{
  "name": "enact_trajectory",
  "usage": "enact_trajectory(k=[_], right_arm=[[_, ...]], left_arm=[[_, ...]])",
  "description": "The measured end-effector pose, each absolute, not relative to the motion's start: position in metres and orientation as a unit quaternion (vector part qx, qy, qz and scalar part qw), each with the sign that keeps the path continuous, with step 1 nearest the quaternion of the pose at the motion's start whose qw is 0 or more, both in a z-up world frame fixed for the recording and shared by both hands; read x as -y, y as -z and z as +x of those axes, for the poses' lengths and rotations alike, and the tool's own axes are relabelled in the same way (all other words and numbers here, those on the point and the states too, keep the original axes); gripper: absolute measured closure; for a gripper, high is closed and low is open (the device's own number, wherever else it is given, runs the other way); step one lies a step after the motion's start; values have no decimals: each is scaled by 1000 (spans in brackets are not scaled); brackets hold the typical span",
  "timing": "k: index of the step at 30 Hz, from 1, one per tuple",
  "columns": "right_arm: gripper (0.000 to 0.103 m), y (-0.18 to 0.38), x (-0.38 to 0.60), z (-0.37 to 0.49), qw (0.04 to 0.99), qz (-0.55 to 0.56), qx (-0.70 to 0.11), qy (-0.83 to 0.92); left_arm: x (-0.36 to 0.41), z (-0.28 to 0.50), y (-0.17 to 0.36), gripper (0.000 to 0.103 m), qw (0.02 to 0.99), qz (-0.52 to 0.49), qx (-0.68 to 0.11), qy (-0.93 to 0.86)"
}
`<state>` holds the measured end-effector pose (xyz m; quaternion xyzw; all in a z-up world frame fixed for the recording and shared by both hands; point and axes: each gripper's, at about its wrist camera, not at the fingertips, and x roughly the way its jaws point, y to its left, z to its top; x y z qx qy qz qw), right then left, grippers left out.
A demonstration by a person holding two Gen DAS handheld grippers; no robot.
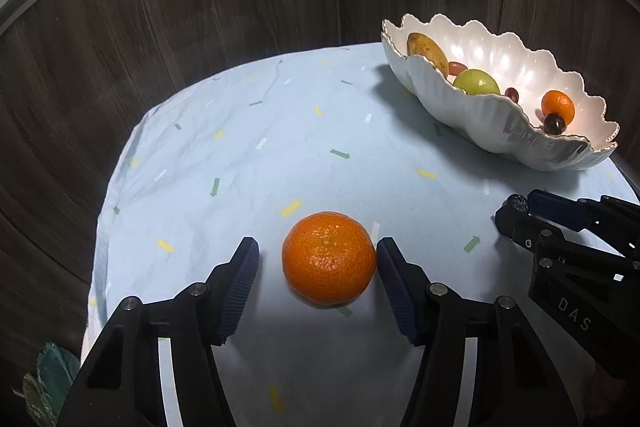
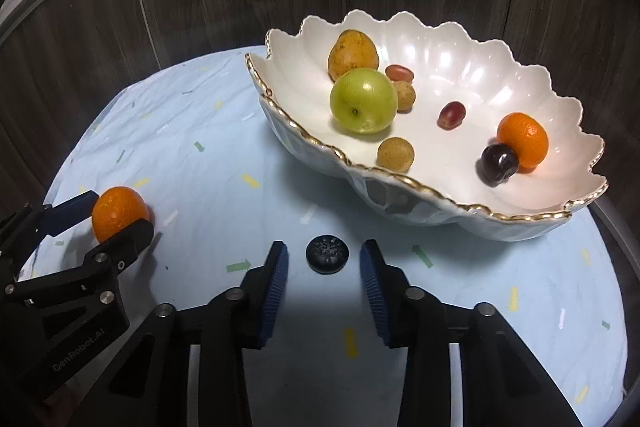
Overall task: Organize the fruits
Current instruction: 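Close the left gripper on the mandarin while the right gripper grasps the dark berry, then lift the mandarin and dark berry and carry both over the bowl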
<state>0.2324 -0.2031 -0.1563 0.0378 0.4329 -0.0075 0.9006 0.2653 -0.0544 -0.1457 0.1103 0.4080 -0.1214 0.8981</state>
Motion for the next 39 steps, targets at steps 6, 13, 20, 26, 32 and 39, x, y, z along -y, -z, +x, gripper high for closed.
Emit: enact_trajectory(k=[6,13,20,26,32,39], right_arm=[[78,157,203,234,900,37,-435,8],[81,155,203,232,900,38,-433,4],[81,143,200,225,906,37,-422,-4],[81,130,199,218,911,36,-411,-9],[81,113,200,210,918,38,-395,-11],[81,92,206,199,927,42,-373,-11]], left_arm=[[60,267,150,58,891,115,-419,130],[56,265,150,60,892,103,-421,129],[53,257,142,61,895,95,-418,128],[51,249,128,61,901,94,-404,125],[51,240,113,61,906,95,-393,126],[55,227,91,61,913,98,-373,128]])
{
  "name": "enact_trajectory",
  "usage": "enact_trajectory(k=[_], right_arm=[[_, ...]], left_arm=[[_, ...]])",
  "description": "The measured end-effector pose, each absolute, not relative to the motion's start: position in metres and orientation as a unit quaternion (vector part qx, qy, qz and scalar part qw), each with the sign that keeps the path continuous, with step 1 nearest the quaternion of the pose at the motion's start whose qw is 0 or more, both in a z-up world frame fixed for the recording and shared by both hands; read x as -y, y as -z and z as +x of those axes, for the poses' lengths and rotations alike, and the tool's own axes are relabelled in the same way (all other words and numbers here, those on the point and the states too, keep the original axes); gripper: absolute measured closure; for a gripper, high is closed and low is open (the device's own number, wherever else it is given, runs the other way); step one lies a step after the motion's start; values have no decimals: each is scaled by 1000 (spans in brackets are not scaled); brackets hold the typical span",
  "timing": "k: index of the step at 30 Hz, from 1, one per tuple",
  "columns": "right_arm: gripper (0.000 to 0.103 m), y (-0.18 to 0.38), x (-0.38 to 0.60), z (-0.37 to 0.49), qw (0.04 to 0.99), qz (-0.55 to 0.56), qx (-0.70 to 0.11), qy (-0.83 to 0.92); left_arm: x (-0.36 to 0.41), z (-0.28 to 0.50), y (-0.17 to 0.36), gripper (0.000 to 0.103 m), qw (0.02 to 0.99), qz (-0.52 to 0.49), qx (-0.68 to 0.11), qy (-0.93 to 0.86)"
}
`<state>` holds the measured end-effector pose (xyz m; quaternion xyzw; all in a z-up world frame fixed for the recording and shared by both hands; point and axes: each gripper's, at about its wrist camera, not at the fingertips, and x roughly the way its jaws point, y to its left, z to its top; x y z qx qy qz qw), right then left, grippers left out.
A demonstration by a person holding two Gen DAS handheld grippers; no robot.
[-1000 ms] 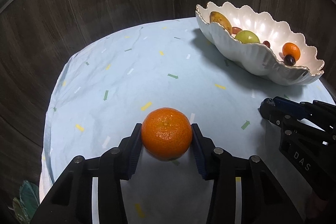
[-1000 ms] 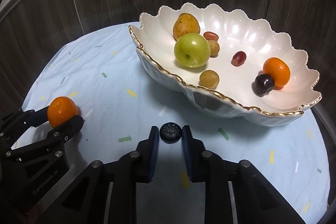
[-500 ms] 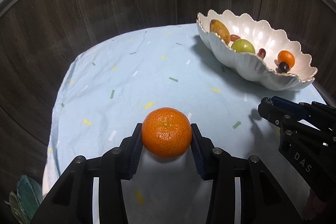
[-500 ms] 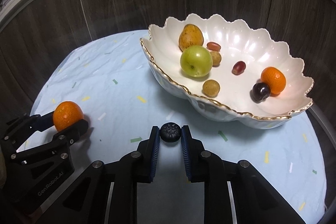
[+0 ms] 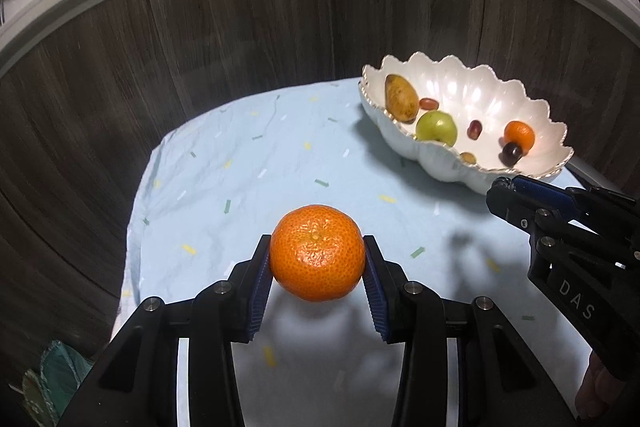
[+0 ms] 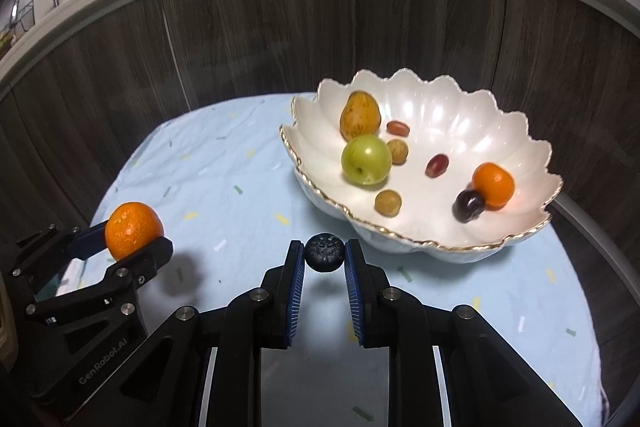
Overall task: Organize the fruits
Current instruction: 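Lift the mandarin and dark berry and carry both over the bowl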
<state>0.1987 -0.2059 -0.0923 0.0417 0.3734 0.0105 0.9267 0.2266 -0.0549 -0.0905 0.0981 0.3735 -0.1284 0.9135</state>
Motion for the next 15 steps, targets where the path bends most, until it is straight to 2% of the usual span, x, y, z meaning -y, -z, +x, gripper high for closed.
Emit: enact_trajectory(k=[15], right_arm=[[81,57,235,181,939,62,-338,9]], left_arm=[[88,215,56,62,922,103,-342,151]])
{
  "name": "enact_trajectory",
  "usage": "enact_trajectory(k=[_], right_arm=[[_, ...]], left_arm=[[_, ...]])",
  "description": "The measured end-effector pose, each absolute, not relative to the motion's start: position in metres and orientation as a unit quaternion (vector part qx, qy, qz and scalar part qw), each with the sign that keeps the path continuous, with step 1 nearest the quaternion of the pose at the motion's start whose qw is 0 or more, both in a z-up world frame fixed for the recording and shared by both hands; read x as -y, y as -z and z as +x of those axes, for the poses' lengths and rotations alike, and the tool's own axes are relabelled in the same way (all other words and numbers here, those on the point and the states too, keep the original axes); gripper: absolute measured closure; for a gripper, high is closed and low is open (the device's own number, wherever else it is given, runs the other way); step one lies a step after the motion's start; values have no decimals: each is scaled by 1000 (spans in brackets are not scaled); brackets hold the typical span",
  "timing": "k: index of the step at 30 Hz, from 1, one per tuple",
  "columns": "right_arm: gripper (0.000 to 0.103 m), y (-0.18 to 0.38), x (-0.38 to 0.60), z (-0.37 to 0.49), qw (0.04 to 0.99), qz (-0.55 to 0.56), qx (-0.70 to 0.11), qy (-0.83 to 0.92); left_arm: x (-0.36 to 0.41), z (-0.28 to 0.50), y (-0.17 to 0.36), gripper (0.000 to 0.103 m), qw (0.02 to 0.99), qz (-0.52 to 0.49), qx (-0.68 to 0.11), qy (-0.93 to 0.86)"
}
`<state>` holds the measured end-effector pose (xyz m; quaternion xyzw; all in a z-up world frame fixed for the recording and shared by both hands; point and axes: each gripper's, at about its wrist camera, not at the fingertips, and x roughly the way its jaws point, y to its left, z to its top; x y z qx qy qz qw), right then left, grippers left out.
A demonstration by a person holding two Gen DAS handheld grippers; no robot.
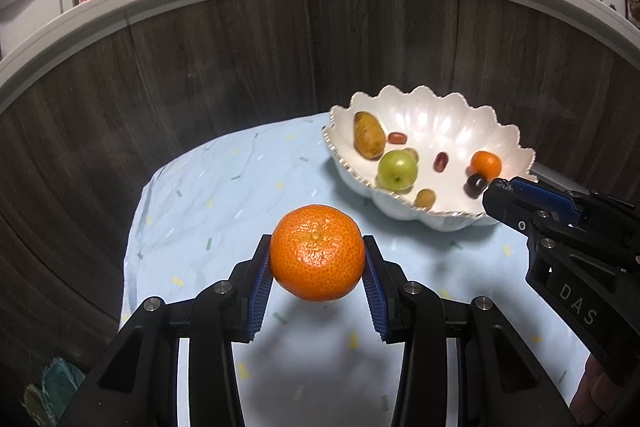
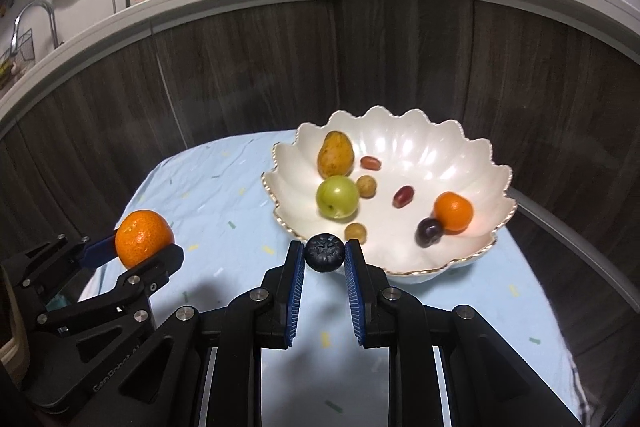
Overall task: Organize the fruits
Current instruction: 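Lift the mandarin and dark berry and carry both over the bowl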
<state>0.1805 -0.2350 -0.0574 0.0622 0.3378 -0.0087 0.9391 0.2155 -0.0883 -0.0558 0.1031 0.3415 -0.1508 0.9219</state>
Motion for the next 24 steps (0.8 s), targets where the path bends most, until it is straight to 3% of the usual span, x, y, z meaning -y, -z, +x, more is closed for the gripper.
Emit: enact_trajectory(k=[24], right_arm=[[81,40,325,209,948,62,-310,48]], left_arm=[[181,256,39,62,916,115,-329,197]])
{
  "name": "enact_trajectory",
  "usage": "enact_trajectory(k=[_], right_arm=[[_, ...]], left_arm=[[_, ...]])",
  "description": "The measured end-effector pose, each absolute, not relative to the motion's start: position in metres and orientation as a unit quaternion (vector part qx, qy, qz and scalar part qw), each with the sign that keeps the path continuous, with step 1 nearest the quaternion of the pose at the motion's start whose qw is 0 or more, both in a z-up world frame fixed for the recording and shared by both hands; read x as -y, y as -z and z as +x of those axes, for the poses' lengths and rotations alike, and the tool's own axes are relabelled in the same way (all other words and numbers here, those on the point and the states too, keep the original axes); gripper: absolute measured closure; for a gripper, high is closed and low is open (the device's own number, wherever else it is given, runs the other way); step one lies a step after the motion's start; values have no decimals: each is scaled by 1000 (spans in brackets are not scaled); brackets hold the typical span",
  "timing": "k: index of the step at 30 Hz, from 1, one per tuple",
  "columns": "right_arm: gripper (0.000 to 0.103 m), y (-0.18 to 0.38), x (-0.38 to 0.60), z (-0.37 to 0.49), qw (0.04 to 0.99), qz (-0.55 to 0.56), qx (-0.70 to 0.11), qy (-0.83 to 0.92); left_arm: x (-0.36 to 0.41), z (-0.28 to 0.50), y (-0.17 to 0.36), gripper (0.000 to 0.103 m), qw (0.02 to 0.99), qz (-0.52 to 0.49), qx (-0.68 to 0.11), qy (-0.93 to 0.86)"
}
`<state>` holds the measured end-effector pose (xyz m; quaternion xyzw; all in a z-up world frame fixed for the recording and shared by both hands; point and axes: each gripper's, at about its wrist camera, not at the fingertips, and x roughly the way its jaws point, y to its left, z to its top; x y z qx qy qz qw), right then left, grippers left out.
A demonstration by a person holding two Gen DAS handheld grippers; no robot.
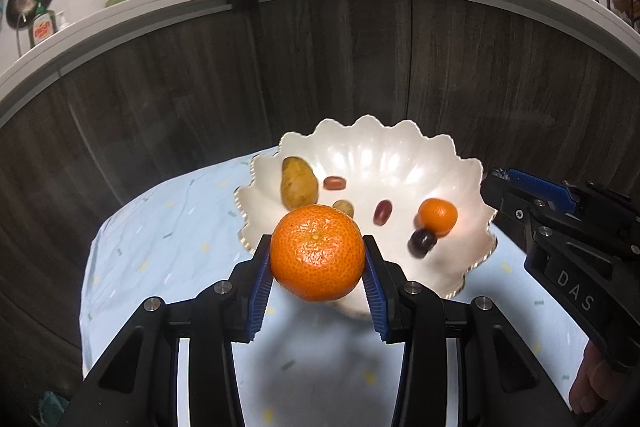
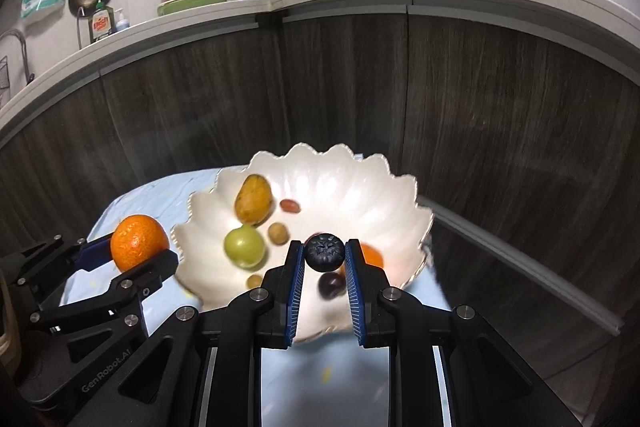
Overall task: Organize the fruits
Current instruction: 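Lift the mandarin and dark berry and carry both over the bowl, then open the left gripper to drop the mandarin while the right gripper releases the berry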
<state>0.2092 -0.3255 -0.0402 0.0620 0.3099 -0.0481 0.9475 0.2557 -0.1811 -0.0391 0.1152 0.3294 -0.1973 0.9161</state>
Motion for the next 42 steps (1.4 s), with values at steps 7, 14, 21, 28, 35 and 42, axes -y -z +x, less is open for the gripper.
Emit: enact_trajectory(k=[7,14,21,28,35,42], right_arm=[[81,40,347,234,948,55,-309,52],[81,45,364,258,945,55,-319,48],[81,51,370,278,941,53,-331,46],[81,57,375,290,938,53,-338,48],[81,63,377,299,934,57,-349,47],[81,70,379,308,929,62,-361,44]], left_arm=[[202,278,38,62,917,114,-326,199],[217,301,43,62,916,113,-329,199],[224,323,50,62,914,110,-339,195],[227,338,53,62,913,110,-343,191],[231,349,57,62,911,110,-348,192],[232,356,63,61,908,107,-358,191]])
